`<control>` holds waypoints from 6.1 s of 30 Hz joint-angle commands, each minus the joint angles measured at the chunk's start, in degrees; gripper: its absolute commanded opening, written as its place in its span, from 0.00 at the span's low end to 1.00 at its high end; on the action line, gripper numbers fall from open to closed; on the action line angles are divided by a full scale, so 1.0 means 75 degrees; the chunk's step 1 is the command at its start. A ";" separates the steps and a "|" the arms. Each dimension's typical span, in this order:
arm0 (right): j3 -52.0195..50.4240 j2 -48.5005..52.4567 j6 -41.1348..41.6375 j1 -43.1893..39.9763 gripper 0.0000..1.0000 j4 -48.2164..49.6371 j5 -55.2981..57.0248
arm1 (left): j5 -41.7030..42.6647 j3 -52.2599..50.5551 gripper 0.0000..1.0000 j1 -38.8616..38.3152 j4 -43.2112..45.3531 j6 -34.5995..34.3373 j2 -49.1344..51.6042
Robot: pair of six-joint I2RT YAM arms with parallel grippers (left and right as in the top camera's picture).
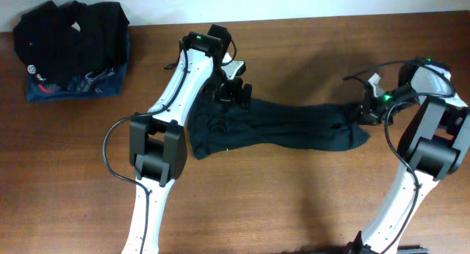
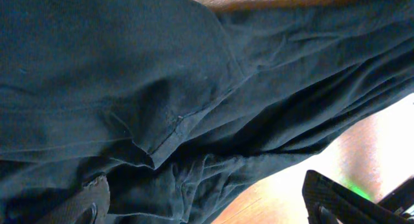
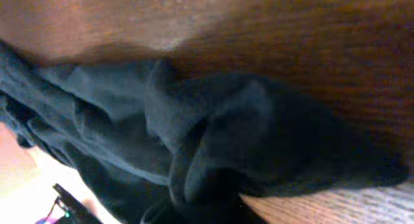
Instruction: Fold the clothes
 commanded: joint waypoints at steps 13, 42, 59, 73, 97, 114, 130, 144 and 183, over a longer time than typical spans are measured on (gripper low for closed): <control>0.1492 0.0047 0.1953 0.0475 0.04 -0.1652 0.2891 | -0.0003 0.0117 0.95 -0.0047 0.0003 0.0245 0.0064; 0.1658 -0.1087 0.5155 0.4832 0.04 -0.2008 0.5386 | -0.0402 0.0117 0.95 -0.0044 -0.0058 0.0274 0.0076; 0.1542 -0.1043 0.5062 0.5080 0.45 -0.1518 0.3684 | -0.0976 0.0117 0.99 0.0000 -0.0201 0.0268 0.0076; 0.1617 -0.1282 0.4403 0.4500 0.04 -0.1676 0.3101 | -0.0976 0.0117 0.99 -0.0003 -0.0259 0.0271 0.0076; -0.0854 -0.1285 0.4048 0.5018 0.04 0.1355 0.0099 | -0.0976 0.0117 0.99 0.0000 -0.0347 0.0271 0.0076; 0.1040 -0.1918 0.4497 0.2515 0.99 -0.0055 0.2294 | -0.1026 0.0119 0.99 0.0854 -0.0781 -0.0592 0.0003; 0.0621 -0.1912 0.4060 0.2098 0.99 0.0169 0.2323 | -0.0924 -0.1364 0.99 0.1207 -0.0632 -0.0679 0.0035; 0.0621 -0.1912 0.3800 0.2098 0.99 0.0099 0.2323 | 0.0935 -0.2699 0.99 0.1393 0.0755 0.0219 0.0038; 0.0580 -0.1912 0.3657 0.2092 0.99 0.0041 0.2757 | 0.1947 -0.4214 0.01 0.1250 0.2069 0.0437 0.0044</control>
